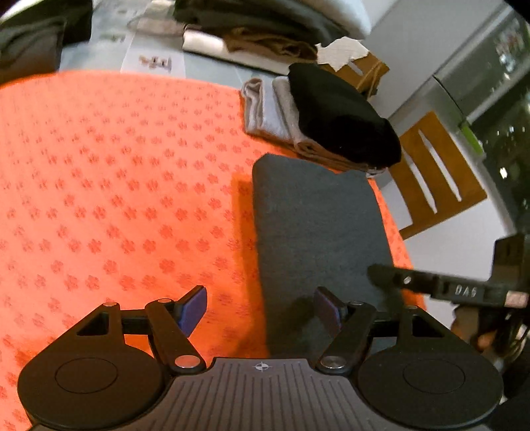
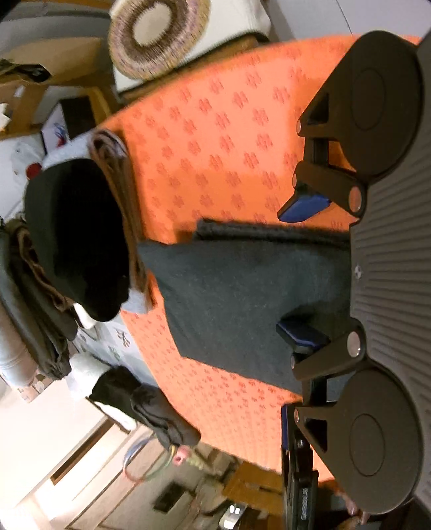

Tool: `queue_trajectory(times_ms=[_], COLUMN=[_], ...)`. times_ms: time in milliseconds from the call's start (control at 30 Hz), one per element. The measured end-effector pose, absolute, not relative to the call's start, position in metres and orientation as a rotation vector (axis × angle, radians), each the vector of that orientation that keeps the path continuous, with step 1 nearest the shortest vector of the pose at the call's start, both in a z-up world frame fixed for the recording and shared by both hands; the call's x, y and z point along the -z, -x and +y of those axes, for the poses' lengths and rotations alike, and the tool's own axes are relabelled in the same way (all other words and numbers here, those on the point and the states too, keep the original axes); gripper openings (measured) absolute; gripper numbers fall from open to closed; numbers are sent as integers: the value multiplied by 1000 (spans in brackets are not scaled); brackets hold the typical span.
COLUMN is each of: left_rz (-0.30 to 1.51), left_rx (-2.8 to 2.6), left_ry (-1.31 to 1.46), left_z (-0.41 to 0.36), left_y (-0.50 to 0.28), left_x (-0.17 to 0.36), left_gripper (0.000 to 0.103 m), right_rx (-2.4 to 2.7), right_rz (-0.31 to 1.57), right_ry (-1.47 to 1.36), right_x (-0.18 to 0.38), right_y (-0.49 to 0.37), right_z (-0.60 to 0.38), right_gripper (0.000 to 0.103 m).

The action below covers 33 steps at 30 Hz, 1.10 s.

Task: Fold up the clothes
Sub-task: 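Lift the folded garment with both grippers and carry it toward the clothes stack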

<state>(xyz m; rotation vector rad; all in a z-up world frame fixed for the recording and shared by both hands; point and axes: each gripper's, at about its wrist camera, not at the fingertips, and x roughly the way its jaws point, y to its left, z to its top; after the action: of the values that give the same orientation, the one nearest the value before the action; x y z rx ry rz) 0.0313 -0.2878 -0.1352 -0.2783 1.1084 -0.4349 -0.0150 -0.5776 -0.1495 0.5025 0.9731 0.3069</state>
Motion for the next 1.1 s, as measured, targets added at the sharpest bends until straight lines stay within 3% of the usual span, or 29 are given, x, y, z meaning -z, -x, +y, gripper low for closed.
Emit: queue_trajectory(times_ms=[233,433,467,500,533,633,900,967,1100], left_rz=[1145,1188,1188,1188,1188,1147,1007,970,897], left_rx=[413,474,487,501,514,525,576,591,622], left_ry=[329,357,363,370,376,335,325,326,328], left_z=[-301,-313,-314,-316,-317,-323,-329,-330,-334], left_y=[-40,-47,-48,-49,-49,-46,-41,-42,-43], left_x=[143,151,152,152,153,145,92,77,46], left_gripper=[75,70,68,54,47,37,35,35,35], right_rx=[-316,-318,-317,-316,-327,-331,-363,-380,-420], right_rz=[928,931,931,932,933,934,853,830,785], right_ry=[-493,-525,-534,-543,-573,-586,-559,-555,-545], right_x=[153,156,157,157,158,154,101,82,42], right_y=[12,7,7,8,8,6,4,1,-6], right_z=[-568,-572,-574,-576,-579,-579,-591,-597,-610], right_gripper=[73,55,49,43,36,33,30,20,20])
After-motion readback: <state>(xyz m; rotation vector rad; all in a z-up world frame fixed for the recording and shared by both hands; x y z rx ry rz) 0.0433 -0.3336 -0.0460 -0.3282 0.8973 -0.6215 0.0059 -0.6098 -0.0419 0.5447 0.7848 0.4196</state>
